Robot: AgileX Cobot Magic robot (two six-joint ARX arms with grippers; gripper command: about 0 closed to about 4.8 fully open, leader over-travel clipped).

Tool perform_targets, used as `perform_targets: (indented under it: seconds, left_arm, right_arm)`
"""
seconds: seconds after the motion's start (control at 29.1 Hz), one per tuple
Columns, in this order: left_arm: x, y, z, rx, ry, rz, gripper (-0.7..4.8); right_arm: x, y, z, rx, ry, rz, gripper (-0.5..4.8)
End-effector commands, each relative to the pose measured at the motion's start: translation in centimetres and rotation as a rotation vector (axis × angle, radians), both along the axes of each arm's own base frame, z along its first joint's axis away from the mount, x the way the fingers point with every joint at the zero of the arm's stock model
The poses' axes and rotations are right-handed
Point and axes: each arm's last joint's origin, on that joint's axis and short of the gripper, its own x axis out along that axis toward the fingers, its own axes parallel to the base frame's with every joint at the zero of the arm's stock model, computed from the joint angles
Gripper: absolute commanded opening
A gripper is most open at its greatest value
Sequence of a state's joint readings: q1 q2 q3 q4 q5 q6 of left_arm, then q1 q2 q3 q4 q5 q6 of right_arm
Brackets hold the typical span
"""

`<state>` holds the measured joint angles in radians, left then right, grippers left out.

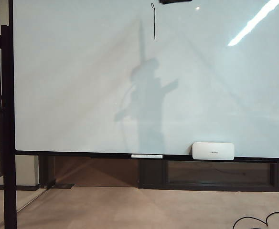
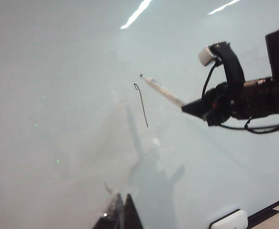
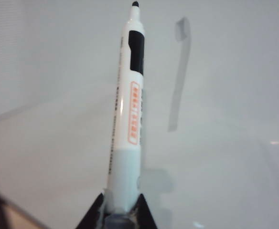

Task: Reach to the right to find the marker pen, pick it up, and write the number 16 on the whiteboard.

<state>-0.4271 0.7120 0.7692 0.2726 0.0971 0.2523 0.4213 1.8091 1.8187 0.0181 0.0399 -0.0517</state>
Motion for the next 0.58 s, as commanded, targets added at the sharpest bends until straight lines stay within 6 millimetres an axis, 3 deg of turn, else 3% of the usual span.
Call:
perform_targets:
  seconds: [0.03,0.58]
  left_arm:
    - [-0.2,0.0,0.4,-0.015,-0.015,-0.024,-0.05]
    - [-0.2,0.0,0.2,-0.016,0.005,-0.027,-0.05]
  right_arm:
    - [-0.6,-0.8,1.2,0.007,-0.038,-0.083,-0.02]
    - [0.6,-2.2,0.4,-0.022,-0.022,-0.182,-0.02]
